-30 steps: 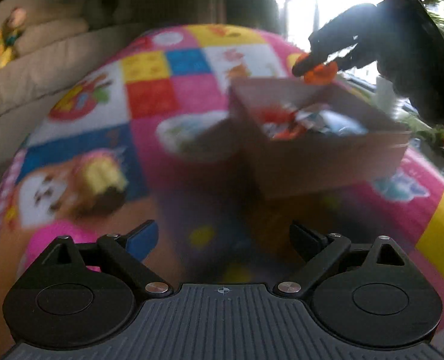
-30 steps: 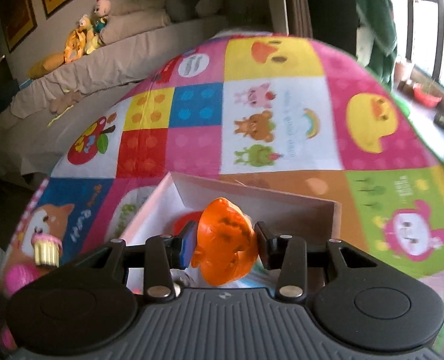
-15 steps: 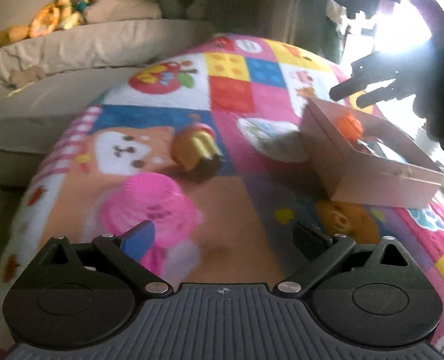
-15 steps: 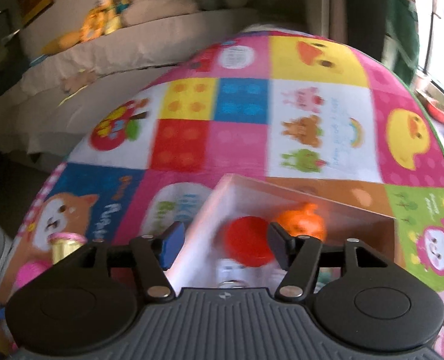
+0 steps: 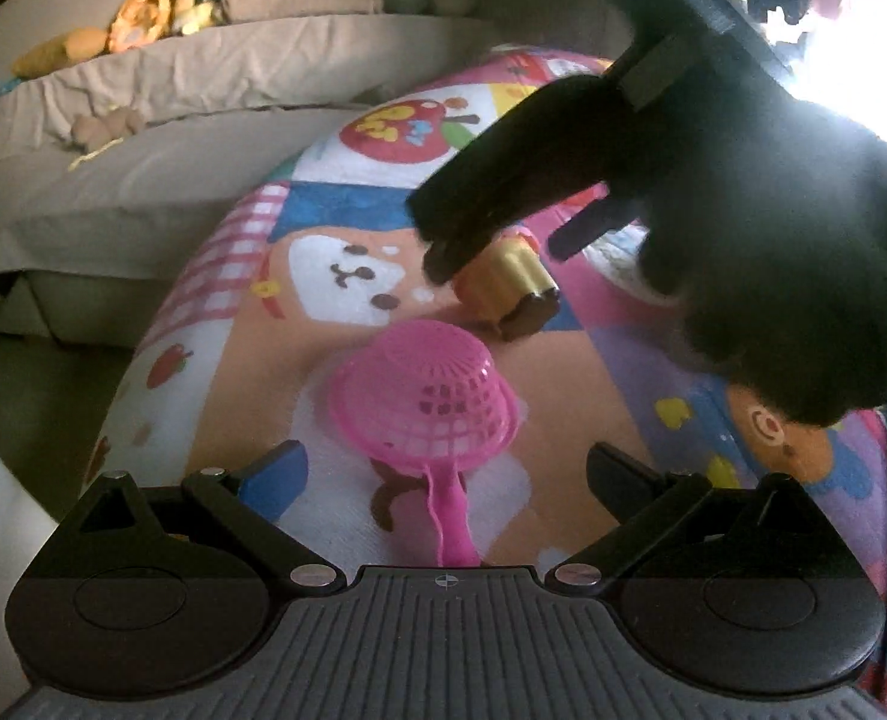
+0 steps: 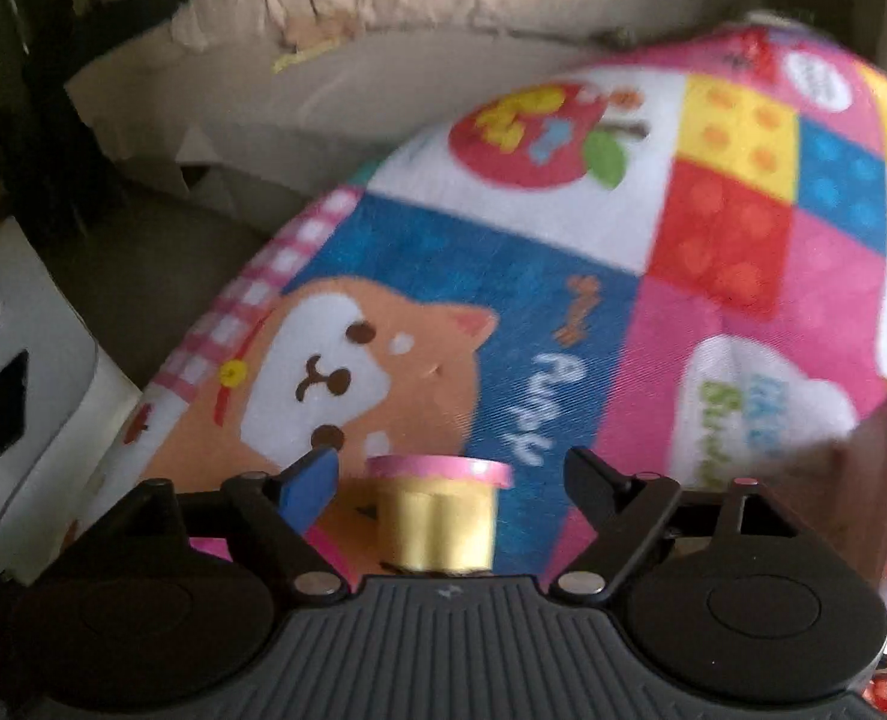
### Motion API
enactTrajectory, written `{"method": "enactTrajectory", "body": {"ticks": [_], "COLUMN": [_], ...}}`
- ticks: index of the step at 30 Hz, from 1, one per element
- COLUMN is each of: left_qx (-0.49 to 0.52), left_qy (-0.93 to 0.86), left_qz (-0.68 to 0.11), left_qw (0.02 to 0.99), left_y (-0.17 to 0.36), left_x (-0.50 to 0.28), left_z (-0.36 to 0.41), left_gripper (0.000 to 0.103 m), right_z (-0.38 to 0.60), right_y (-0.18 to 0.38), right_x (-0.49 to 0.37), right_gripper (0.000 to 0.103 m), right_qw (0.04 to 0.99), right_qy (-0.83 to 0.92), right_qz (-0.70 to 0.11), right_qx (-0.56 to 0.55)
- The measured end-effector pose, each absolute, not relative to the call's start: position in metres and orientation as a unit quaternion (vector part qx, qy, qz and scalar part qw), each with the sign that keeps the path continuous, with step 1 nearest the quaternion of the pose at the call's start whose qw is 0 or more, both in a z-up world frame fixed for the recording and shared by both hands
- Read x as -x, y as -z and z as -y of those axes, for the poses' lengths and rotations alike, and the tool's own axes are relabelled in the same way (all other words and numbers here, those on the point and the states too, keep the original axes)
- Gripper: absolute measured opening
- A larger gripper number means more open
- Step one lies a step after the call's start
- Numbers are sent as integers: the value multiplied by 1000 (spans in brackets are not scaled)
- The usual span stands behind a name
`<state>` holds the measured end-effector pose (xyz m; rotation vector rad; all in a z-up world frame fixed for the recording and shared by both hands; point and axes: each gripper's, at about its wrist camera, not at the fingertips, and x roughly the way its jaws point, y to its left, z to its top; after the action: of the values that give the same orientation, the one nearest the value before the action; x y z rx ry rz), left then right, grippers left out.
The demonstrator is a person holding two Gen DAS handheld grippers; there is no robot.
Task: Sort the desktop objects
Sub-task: 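Grasp the pink pudding-cup toy with the right tool while the left tool reaches the pink basket, then grasp the pink basket by its handle with the left tool and lift it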
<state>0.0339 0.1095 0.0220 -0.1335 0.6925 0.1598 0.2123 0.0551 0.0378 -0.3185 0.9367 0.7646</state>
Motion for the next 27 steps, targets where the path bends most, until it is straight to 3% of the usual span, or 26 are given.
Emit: {"method": "enactTrajectory", "body": {"ticks": [2, 3, 15, 27], "left_qx": [68, 68, 50, -24], "left_qy": [-72, -70, -40, 28], "left_qz": [-337, -337, -342, -349], "left_qw": [936, 937, 938, 936], "left_y": [-22, -22, -27, -44], "left_x": [-33, -33, -41, -62], "left_z": [-111, -111, -86, -9], "left_gripper": [102, 102, 102, 102], "right_z": [-54, -52, 87, 209], "right_y": [-33, -33, -77, -47], "right_x": [-210, -208, -146, -116], "right_gripper": [61, 56, 56, 56], "right_qw": [806, 804, 838, 912], "right_qy": [-360, -360, -368, -223], "right_qz": [-442, -444, -391, -336], "right_qx": [159, 165, 102, 70]}}
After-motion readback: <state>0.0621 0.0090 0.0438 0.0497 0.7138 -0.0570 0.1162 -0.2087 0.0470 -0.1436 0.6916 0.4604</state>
